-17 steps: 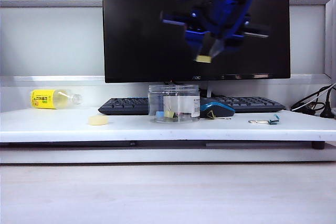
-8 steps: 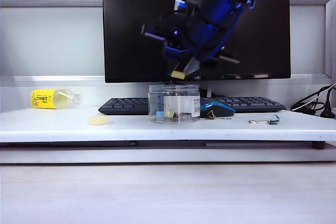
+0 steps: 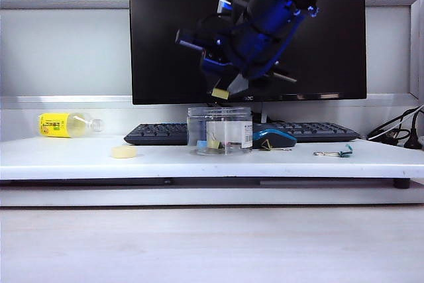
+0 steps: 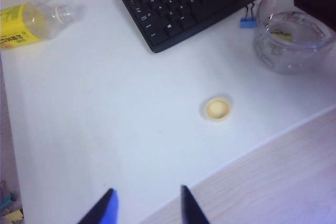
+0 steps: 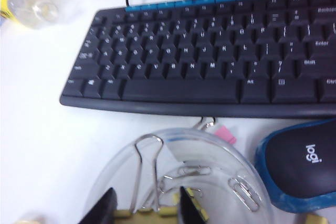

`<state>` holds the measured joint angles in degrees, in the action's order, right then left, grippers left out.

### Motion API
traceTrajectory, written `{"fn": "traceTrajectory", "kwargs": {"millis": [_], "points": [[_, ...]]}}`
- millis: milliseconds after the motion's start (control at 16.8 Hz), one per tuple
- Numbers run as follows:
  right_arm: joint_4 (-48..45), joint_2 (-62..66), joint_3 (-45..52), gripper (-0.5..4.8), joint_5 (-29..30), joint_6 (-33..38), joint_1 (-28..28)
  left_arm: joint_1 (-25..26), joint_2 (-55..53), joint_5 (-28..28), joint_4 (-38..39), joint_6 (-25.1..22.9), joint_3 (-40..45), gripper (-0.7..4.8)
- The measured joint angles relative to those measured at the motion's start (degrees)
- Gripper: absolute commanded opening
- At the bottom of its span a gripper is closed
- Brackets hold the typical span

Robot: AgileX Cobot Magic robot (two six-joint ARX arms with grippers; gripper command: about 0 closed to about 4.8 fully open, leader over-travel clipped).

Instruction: Pick up the clips with the largest number of clips of the same color on the table and place them in a round transparent plastic box.

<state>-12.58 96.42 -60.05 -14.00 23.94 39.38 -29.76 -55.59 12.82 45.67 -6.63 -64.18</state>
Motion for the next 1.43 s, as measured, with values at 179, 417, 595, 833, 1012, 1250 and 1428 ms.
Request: {"fn": "traceTrajectory", "kwargs": {"millis": [179, 417, 595, 833, 1012, 1250, 1428], "points": [[0.00, 0.04, 0.00, 2.15, 0.11, 0.00, -0.07, 0.00, 0.00, 0.00, -0.02, 0.02, 0.00, 1.65], [0.00, 0.04, 0.00, 2.16, 0.11, 0.00, -0.55, 0.00, 0.00, 0.00, 0.00, 0.02, 0.00, 1.65], [1.27, -0.76, 0.02, 2.16, 0.35, -1.64, -2.49, 0.00, 0.00, 0.00, 0.02, 0.02, 0.00, 1.65], [6.21, -5.81, 0.02, 2.16, 0.37, -5.51, -7.32, 0.02, 0.00, -6.16, -0.07, 0.02, 0.00, 1.65], [9.73, -7.85, -0.07, 2.16, 0.74, -7.26, -8.66, -0.02, 0.00, -12.31, -1.75, 0.04, 0.00, 1.65], [13.35, -4.50, -0.04, 2.16, 0.76, -7.78, -8.68, 0.00, -0.04, -14.29, -2.19, 0.04, 0.00, 1.65], [13.46, -1.62, -0.04, 2.16, 0.72, -7.72, -8.68, 0.00, -0.04, -14.25, -2.10, 0.04, 0.00, 1.65]]}}
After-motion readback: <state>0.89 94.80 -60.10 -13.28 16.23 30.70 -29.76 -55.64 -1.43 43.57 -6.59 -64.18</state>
